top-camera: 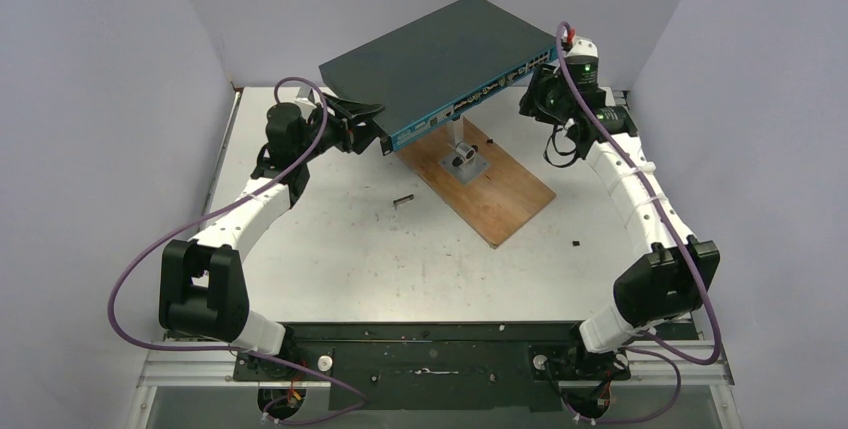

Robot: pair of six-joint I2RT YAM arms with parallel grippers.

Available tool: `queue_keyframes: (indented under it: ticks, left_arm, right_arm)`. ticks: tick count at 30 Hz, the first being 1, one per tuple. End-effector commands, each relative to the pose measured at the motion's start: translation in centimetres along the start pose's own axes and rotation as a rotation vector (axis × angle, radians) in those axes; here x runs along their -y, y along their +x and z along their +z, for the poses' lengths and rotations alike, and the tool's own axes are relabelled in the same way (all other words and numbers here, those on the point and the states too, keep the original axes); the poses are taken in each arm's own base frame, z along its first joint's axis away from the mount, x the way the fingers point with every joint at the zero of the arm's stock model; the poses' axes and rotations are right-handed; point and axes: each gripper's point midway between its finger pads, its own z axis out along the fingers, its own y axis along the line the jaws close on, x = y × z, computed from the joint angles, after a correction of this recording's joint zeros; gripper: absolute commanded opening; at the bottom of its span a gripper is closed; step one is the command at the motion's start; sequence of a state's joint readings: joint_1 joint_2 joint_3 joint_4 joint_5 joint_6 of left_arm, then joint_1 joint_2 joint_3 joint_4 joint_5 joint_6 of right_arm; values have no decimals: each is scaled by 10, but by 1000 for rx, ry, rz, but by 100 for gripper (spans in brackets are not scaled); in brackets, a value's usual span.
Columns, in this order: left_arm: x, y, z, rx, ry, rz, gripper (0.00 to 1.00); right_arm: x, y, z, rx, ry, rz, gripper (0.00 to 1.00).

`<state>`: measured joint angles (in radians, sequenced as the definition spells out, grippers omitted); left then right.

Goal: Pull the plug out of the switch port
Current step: Pull the connector from the switch port.

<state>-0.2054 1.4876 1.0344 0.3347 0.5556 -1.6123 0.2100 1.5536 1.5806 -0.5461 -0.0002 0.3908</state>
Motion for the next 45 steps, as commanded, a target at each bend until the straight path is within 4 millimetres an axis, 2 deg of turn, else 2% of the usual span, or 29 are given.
queue_keyframes:
  ticks: [1, 5, 10, 18, 23, 36, 45]
  left_arm:
    - [17, -1, 18, 30, 61, 54, 0]
    - [17, 0, 18, 26, 62, 56, 0]
    - [17, 0, 19, 23, 61, 54, 0]
    - [19, -1, 20, 22, 65, 57, 0]
    - [20, 0, 21, 20, 67, 58, 0]
    - [19, 0, 22, 16, 65, 55, 0]
    - [13, 0, 22, 14, 51, 49, 0]
  right_arm:
    - [-33, -29, -23, 75, -202, 120, 48]
    - [-52, -39, -29, 85, -363, 300, 49]
    - [-65, -52, -38, 106, -504, 484, 51]
    - [-82, -60, -37, 82, -631, 644, 50]
    - [-83, -57, -28, 48, -631, 732, 47]
    - [-72, -35, -3, -1, -561, 769, 40]
    - [-71, -38, 1, 21, -574, 782, 38]
